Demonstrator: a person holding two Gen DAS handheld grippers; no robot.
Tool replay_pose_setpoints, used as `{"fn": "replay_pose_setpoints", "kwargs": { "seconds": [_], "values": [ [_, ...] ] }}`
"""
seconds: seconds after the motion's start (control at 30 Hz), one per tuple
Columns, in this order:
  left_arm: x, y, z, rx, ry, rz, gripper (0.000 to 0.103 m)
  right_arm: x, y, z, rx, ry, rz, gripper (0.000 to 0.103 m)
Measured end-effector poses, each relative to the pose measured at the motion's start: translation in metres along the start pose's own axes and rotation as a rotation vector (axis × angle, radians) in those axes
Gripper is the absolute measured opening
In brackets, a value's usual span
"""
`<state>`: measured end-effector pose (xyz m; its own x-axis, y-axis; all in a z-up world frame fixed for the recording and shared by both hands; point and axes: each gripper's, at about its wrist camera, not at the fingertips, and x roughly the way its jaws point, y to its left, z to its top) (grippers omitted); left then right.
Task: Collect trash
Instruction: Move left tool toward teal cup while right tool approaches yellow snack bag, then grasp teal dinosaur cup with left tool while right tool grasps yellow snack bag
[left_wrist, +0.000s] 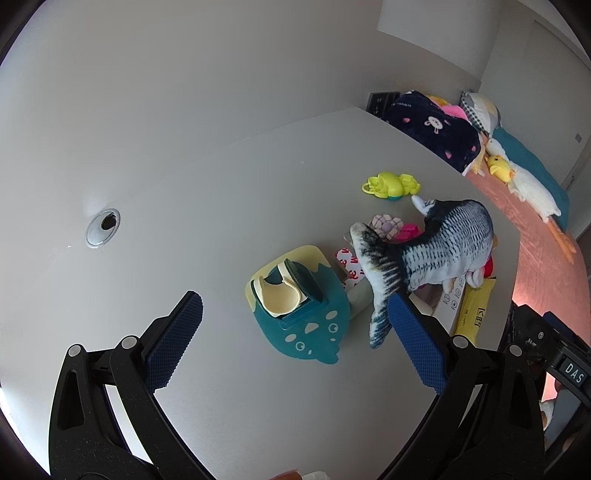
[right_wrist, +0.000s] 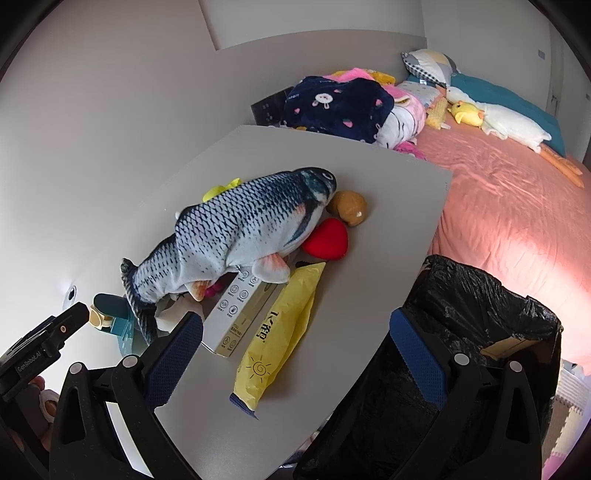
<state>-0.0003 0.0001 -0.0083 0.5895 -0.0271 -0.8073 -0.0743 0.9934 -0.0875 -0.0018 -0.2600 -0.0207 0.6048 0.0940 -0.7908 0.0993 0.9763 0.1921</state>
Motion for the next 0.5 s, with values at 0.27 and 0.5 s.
{"fn": "replay_pose_setpoints", "kwargs": {
  "seconds": [0.27,0.5],
  "values": [
    [0.017,0.005,0.007,-0.024,0.03,0.021,0.097,0.024,0.003,-0.002,-0.02,0.043,-0.029,0.1],
    [0.037,0.015,0.01,-0.064,0.066,0.04,0.097,0.044,0.008,0.0,-0.037,0.07,-0.029,0.094]
  ]
}}
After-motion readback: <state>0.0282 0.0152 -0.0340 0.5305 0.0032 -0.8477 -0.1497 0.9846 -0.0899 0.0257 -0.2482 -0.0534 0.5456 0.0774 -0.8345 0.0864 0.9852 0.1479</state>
